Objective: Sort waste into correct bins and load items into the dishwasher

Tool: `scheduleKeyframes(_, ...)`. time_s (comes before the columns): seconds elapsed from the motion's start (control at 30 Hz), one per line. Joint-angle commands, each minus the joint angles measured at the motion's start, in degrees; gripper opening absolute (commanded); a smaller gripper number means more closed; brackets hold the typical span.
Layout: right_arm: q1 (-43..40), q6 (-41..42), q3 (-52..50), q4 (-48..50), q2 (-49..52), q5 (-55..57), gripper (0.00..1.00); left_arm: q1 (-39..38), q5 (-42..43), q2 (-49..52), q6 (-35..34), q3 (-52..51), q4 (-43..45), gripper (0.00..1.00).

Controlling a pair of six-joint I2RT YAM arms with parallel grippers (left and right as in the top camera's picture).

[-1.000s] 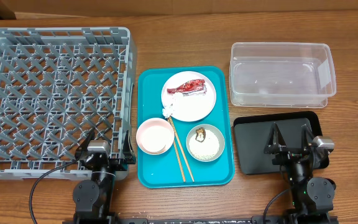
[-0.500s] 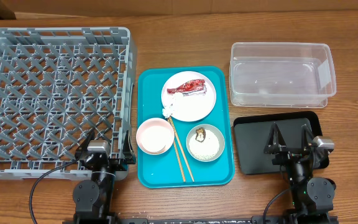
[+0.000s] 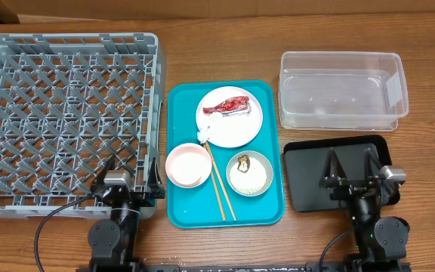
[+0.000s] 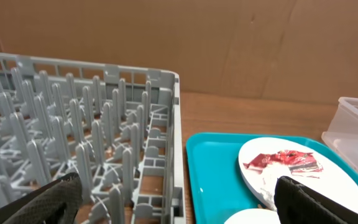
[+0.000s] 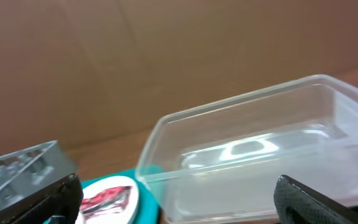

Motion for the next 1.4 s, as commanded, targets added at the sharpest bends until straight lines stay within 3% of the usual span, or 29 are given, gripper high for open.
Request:
scheduleKeyframes(0.0, -0.13, 0.09, 2.56, -1.4, 0.87, -3.61, 1.0, -0.37, 0.26, -0.33, -3.21, 4.07, -4.24, 1.0)
scheduleKeyframes(0.17, -0.13, 0.02, 14.84, -8.37, 11.63, -6.78, 1.0, -0.37, 0.02, 8.39, -2.99, 18.32, -17.38, 1.0)
scheduleKeyframes(0.4, 0.24, -6.51, 43.95, -28.15, 42.58, -15.67, 1.0, -0.37, 0.02, 31.12, -2.97, 40.92, -42.97, 1.0)
scheduleKeyframes(0.63, 3.39, -13.05, 68.74, -48.94, 67.69, -11.58, 1.0, -0.37, 0.04, 44.39, -3.02, 49.31, -52.54, 1.0)
scheduleKeyframes(0.8, 4.26, -8.76, 71.76, -38.42, 76.22, -31.58, 1.0, -0.37, 0.02, 45.62, -3.21, 49.57, -52.87, 1.0)
scheduleKeyframes(1.07, 23.23, -3.63, 71.76, -27.91, 88.35, -6.56, 1.0, -0.37, 0.0, 45.62, -3.19, 49.57, -52.85, 1.0)
scheduleKeyframes(1.13, 27.23, 2.27, 71.76, -24.92, 93.37, 0.57, 0.99, -0.37, 0.02, 45.62, -3.21, 49.57, -52.87, 1.0)
scheduleKeyframes(1.37, 32.85, 11.43, 71.76, -17.05, 106.6, 2.25, 0.98, -0.37, 0.02, 45.64, -3.19, 49.57, -52.89, 1.0)
